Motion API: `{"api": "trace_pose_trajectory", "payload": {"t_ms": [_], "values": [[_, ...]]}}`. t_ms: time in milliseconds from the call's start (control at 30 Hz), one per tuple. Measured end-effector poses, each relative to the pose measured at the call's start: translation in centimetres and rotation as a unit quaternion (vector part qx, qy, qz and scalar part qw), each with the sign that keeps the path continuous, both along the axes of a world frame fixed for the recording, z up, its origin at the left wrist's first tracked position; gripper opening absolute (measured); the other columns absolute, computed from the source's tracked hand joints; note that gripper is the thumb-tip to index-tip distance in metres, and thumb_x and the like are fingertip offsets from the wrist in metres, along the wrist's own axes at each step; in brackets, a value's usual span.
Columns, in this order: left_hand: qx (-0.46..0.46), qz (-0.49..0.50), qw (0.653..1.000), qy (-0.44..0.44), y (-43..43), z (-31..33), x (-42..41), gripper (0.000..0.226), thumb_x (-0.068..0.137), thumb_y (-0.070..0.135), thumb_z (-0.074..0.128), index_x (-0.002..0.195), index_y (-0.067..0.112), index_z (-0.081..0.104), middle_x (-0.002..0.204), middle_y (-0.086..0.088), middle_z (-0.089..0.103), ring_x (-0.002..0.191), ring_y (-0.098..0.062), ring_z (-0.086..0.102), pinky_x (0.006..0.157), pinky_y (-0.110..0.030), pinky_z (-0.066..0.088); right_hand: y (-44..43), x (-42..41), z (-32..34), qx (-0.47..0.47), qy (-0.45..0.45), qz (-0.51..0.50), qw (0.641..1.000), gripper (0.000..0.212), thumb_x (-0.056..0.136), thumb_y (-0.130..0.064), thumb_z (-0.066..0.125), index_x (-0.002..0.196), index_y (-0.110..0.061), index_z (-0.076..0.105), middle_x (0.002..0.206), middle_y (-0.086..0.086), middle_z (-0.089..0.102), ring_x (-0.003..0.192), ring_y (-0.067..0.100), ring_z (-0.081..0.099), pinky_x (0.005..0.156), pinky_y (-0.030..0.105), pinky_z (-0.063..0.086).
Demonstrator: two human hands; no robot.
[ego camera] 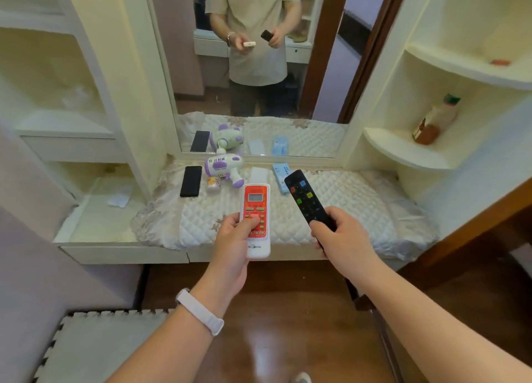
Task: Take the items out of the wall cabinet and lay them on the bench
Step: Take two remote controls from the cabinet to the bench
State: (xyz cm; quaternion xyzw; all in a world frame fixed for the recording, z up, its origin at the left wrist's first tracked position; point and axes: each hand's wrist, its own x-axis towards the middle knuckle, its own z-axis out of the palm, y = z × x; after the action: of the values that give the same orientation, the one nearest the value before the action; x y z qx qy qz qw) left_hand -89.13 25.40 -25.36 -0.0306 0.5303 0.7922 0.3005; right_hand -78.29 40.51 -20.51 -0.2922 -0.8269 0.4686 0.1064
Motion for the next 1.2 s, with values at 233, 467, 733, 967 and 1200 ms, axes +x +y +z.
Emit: {"api": "trace_pose_trajectory", "payload": {"t_ms": [233, 467, 733, 967, 1200], "values": [[-0.028, -0.003, 1.0, 0.006, 6.7, -0.5, -4.3, 0.015, 0.09, 0.014, 0.062, 0.105, 0.013, 0.06, 0.094, -0.006, 0.073, 0.081, -0.017, 0.07, 0.066, -0.031, 0.054, 6.8, -4.3, -2.1, -0.048, 0.015, -0.022, 0.999, 0.008, 0.093, -0.021, 0.056, 0.09, -0.014, 0.059, 0.079, 0.018, 0.063, 0.063, 0.024, 0.058, 0.058, 0.04, 0.052], [-0.073, 0.024, 0.997, 0.013, 16.4, -0.6, -9.0, 0.008, 0.089, 0.011, 0.061, 0.097, 0.013, 0.061, 0.083, -0.003, 0.071, 0.069, -0.014, 0.066, 0.057, -0.028, 0.049, 18.8, -8.5, -3.7, -0.078, 0.003, -0.011, 0.997, 0.005, 0.092, -0.018, 0.056, 0.09, -0.017, 0.061, 0.083, 0.018, 0.064, 0.064, 0.018, 0.059, 0.058, 0.042, 0.054], [-0.122, 0.02, 0.992, 0.006, 28.0, -1.2, -12.0, 0.011, 0.09, 0.017, 0.062, 0.1, 0.015, 0.06, 0.084, -0.003, 0.072, 0.069, -0.014, 0.067, 0.054, -0.027, 0.049, 31.3, -12.5, -5.5, -0.127, 0.0, 0.001, 0.992, 0.012, 0.093, -0.019, 0.054, 0.101, -0.021, 0.063, 0.083, 0.011, 0.063, 0.065, 0.018, 0.059, 0.059, 0.035, 0.053], [-0.174, 0.01, 0.985, -0.002, 32.5, -3.2, -14.0, 0.011, 0.089, 0.02, 0.064, 0.098, 0.016, 0.06, 0.092, -0.006, 0.073, 0.076, -0.018, 0.068, 0.055, -0.028, 0.05, 35.0, -15.1, -8.1, -0.153, -0.016, -0.008, 0.988, 0.007, 0.091, -0.018, 0.055, 0.091, -0.017, 0.062, 0.082, 0.015, 0.065, 0.063, 0.017, 0.059, 0.057, 0.036, 0.05], [-0.235, -0.023, 0.972, -0.02, 34.4, -8.3, -17.0, 0.019, 0.088, 0.018, 0.067, 0.105, 0.013, 0.062, 0.102, -0.006, 0.074, 0.09, -0.022, 0.071, 0.08, -0.043, 0.057, 37.0, -17.5, -13.2, -0.166, -0.068, -0.051, 0.982, 0.004, 0.09, -0.018, 0.056, 0.091, -0.02, 0.059, 0.088, 0.021, 0.067, 0.062, 0.021, 0.056, 0.054, 0.036, 0.043]]}}
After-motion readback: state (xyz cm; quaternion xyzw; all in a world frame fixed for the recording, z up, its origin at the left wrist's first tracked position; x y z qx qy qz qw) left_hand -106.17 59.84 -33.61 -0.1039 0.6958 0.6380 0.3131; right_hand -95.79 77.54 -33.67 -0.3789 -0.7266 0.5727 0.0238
